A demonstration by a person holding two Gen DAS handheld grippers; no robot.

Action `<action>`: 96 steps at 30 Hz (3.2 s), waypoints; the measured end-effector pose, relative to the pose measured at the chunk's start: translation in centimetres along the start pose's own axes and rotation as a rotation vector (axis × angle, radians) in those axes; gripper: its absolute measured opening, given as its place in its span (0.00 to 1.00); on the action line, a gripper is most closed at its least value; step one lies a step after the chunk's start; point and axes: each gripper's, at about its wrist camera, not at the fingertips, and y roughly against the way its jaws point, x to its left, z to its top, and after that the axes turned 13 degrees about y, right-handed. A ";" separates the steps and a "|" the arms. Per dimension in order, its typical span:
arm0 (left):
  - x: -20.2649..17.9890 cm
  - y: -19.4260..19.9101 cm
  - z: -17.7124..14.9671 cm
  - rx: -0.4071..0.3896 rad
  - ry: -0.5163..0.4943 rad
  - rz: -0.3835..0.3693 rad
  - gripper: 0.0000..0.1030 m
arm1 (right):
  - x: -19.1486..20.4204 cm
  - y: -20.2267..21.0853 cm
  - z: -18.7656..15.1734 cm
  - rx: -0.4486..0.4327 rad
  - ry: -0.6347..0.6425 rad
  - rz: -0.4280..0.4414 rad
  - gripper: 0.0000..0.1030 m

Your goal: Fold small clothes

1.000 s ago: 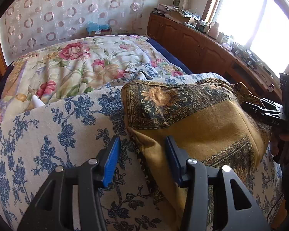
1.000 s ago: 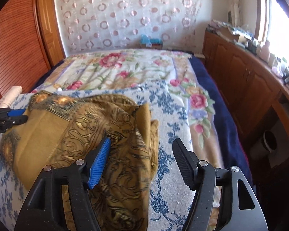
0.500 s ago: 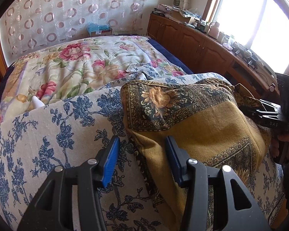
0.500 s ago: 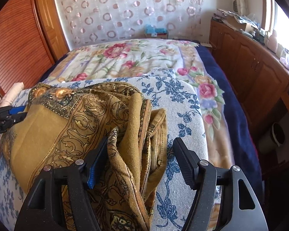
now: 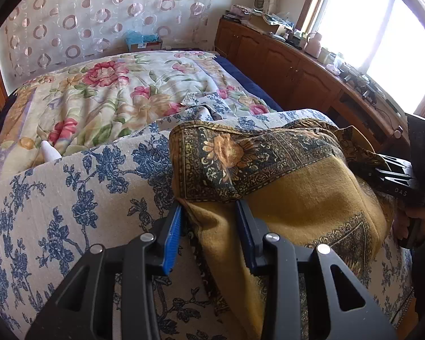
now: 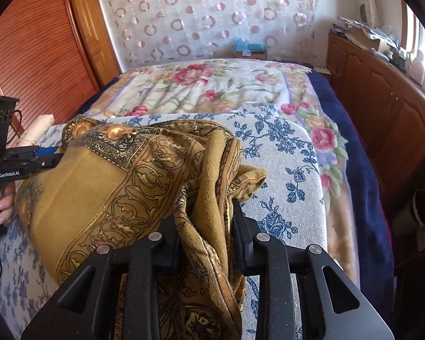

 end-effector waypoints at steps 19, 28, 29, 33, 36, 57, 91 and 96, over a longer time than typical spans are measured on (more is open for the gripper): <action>-1.0 7.3 -1.4 -0.148 -0.030 -0.099 0.06 | 1.9 5.4 1.7 -0.158 0.064 -0.045 0.09; 2.7 16.3 -3.6 -0.330 0.007 -0.031 0.06 | 6.7 7.0 6.9 -0.265 0.157 0.012 0.09; 4.0 17.6 -4.1 -0.355 0.025 -0.007 0.06 | 7.6 6.8 7.9 -0.278 0.178 0.029 0.09; 8.1 21.0 -5.8 -0.430 0.085 0.087 0.06 | 11.7 5.1 11.5 -0.308 0.265 0.089 0.09; 11.8 22.8 -7.0 -0.478 0.163 0.134 0.06 | 15.7 3.2 14.9 -0.333 0.347 0.134 0.09; 24.5 22.0 -15.9 -0.496 0.483 0.295 0.06 | 43.5 -11.1 29.6 -0.306 0.790 0.339 0.09; 24.3 17.7 -11.7 -0.304 0.310 0.377 0.52 | 41.1 -17.4 22.3 -0.111 0.619 0.410 0.59; 23.4 18.3 -11.8 -0.314 0.284 0.414 0.52 | 40.9 -16.5 21.8 -0.140 0.586 0.378 0.59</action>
